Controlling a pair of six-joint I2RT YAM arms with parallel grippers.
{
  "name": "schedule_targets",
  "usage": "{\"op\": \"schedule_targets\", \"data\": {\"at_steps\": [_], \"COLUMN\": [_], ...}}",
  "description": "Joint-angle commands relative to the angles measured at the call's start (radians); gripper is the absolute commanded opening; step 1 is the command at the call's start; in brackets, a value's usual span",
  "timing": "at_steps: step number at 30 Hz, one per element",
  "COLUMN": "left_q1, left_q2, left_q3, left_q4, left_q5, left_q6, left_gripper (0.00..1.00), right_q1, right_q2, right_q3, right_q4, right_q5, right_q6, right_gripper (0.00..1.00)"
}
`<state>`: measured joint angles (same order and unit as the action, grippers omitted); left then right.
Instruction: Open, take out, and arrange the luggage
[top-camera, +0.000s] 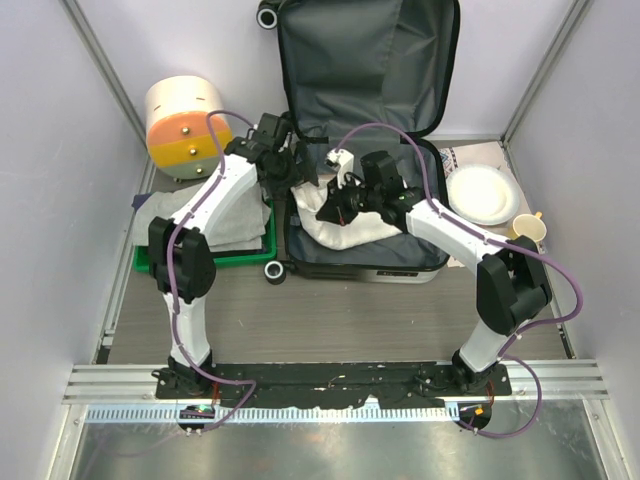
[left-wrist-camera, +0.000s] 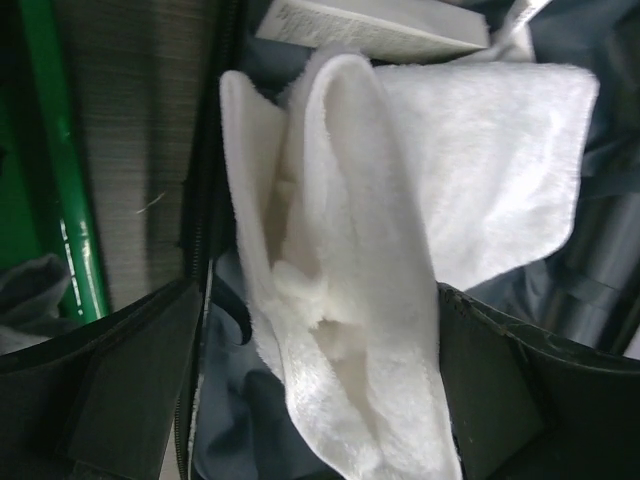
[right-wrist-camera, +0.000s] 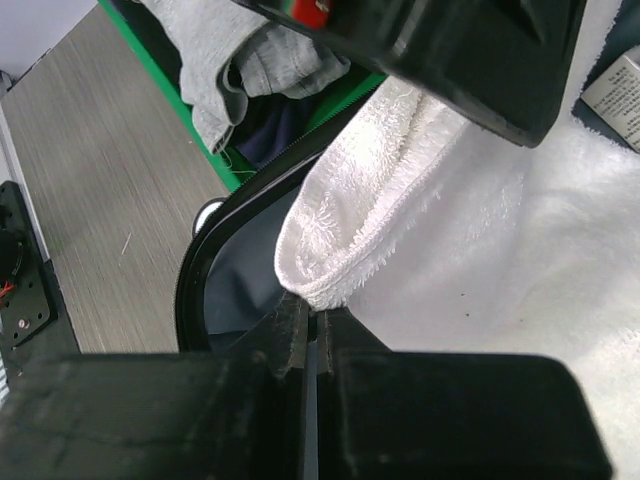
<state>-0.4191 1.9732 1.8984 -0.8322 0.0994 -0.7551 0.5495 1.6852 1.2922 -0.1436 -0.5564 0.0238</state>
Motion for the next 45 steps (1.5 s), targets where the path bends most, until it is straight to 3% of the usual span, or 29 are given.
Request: {"op": "schedule_targets", "data": {"at_steps": [1, 9, 10, 12, 13, 16, 18, 19, 21, 22, 25, 29, 35, 45], "left_q1": [-0.033, -0.047, -0.047, -0.047, -0.047, -0.047, -0.047, -0.044, -0.035, -0.027, 0.035, 0.103, 0.204, 0.241], "left_q2": [-0.011, -0.022, -0.025, -0.042, -0.051, -0.089, -0.108, -0.122, -0.131, -0.143, -0.178, -0.218, -0.275, -0.249], "left_q3": [0.033, -0.025, -0.024, -0.027, -0.028, -0.015, 0.002, 0.007, 0.031, 0.037, 0.025, -0.005, -0.050, -0.048], "left_q4": [-0.054, 0.021, 0.033, 0.053, 0.073, 0.099, 0.096, 0.081, 0.044, -0.003, -0.068, -0.128, -0.148, -0.153], "left_q5": [-0.090, 0.008, 0.014, 0.032, 0.031, 0.033, 0.025, 0.025, 0.019, 0.002, 0.005, -0.012, -0.092, -0.167], "left_q6": [0.005, 0.008, 0.010, 0.017, 0.031, 0.074, 0.105, 0.120, 0.177, 0.192, 0.259, 0.393, 0.508, 0.550], "left_gripper": [1.00, 1.00, 0.87, 0.71, 0.47, 0.22, 0.12, 0.00, 0.00, 0.00, 0.00, 0.00, 0.00, 0.00], "right_q1": [0.009, 0.021, 0.020, 0.020, 0.020, 0.020, 0.020, 0.017, -0.002, -0.035, -0.115, -0.259, -0.344, -0.344], "right_q2": [-0.033, -0.048, -0.051, -0.067, -0.070, -0.079, -0.084, -0.087, -0.090, -0.087, -0.078, -0.058, 0.030, 0.226], "right_q3": [0.053, 0.073, 0.073, 0.070, 0.070, 0.068, 0.070, 0.073, 0.081, 0.085, 0.105, 0.117, 0.095, 0.114], "right_q4": [0.027, 0.045, 0.062, 0.087, 0.102, 0.113, 0.113, 0.114, 0.114, 0.116, 0.098, -0.016, -0.178, -0.050], "right_q5": [-0.030, -0.088, -0.103, -0.135, -0.142, -0.155, -0.158, -0.160, -0.162, -0.168, -0.181, -0.068, 0.087, -0.097], "right_q6": [-0.041, 0.000, 0.014, 0.039, 0.062, 0.080, 0.090, 0.108, 0.149, 0.187, 0.304, 0.291, 0.188, 0.307], "right_gripper": [0.01, 0.01, 0.01, 0.01, 0.01, 0.01, 0.01, 0.02, 0.25, 0.51, 0.66, 0.66, 0.66, 0.73]}}
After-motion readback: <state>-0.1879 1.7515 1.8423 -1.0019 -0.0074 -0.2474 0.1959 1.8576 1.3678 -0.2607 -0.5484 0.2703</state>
